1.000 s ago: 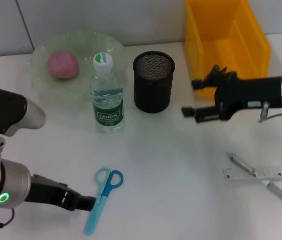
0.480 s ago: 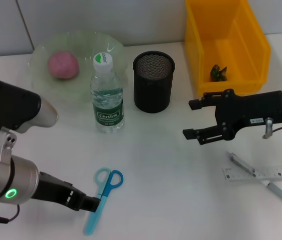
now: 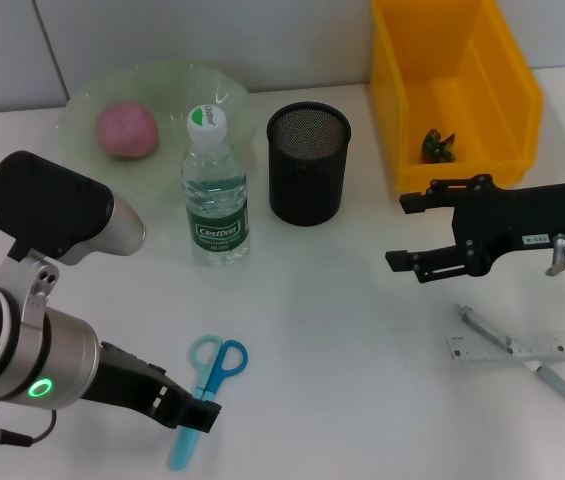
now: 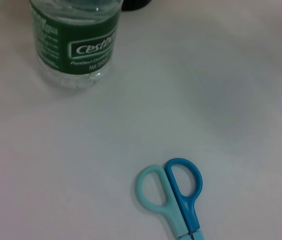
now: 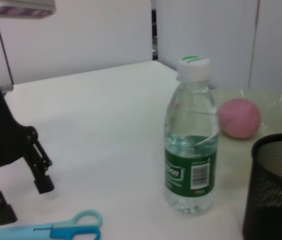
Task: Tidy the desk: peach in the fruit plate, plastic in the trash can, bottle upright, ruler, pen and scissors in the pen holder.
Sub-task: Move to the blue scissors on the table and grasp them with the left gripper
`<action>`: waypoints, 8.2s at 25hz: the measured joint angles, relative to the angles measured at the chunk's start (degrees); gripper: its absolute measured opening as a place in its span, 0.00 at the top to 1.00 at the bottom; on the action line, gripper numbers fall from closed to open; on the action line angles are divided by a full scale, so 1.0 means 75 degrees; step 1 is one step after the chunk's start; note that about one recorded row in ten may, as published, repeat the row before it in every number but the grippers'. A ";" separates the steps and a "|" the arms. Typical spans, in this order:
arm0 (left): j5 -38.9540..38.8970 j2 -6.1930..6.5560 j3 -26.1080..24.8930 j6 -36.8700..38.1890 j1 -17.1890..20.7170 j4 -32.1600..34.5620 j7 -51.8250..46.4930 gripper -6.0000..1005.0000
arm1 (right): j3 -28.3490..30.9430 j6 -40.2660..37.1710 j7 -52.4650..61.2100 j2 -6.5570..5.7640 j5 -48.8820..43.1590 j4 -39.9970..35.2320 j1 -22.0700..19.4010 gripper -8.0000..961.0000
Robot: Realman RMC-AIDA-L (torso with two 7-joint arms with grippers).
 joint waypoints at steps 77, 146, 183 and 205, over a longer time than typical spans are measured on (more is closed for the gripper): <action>0.0136 0.0001 0.0381 -0.0662 -0.1191 -0.1781 -0.0006 0.30 | 0.0723 -0.0223 -0.0254 0.0019 0.0023 -0.0235 -0.0241 0.15; 0.0924 0.0000 0.0693 -0.0469 -0.1674 -0.1764 0.0036 0.44 | 0.0770 -0.0393 -0.0149 0.0112 0.0078 -0.0503 -0.0369 0.15; 0.0787 0.0000 0.0569 -0.0369 -0.1893 -0.2069 0.0046 0.76 | 0.0769 -0.0423 -0.0173 0.0112 0.0086 -0.0527 -0.0381 0.15; 0.0983 0.0000 0.0651 -0.0210 -0.1744 -0.1574 0.0059 0.84 | 0.0917 -0.0574 -0.0117 0.0135 0.0098 -0.0633 -0.0405 0.15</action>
